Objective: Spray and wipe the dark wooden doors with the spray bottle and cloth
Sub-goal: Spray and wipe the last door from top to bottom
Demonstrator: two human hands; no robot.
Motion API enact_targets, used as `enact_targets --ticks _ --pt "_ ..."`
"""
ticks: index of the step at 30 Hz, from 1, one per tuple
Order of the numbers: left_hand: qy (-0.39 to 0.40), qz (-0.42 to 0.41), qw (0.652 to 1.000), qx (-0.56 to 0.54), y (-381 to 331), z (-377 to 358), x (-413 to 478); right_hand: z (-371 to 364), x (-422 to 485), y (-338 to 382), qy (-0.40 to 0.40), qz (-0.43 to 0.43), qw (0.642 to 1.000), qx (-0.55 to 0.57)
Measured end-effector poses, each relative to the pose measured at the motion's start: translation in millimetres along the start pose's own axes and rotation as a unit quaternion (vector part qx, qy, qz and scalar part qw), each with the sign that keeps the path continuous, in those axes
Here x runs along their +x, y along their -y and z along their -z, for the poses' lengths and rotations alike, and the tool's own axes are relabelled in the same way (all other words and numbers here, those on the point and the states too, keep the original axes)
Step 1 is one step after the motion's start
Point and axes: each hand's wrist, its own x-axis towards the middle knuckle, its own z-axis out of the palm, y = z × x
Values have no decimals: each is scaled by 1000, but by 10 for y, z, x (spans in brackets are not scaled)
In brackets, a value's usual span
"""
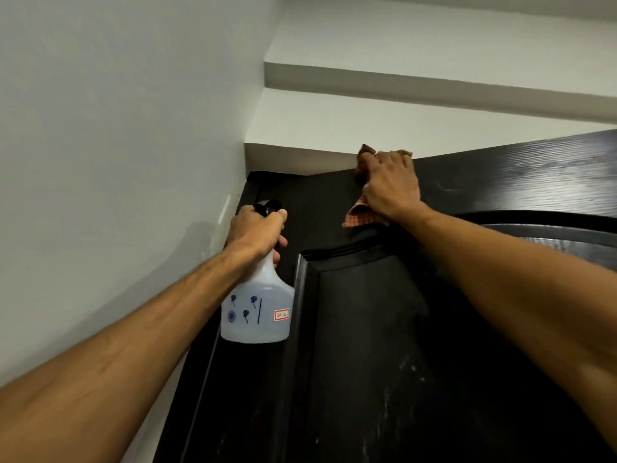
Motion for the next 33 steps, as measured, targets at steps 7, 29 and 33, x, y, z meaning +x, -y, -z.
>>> enact_targets --ticks 7,29,33 --pt "32 -20 999 -20 -392 -419 -215 56 -540 48 80 210 974 31" --pt "125 17 991 -53 -1438 -1884 -1142 947 -1285 -1923 99 175 979 46" --pt "112 24 992 -47 -1534 -2031 -1223 1104 -1175 -2484 -17 -66 997 29"
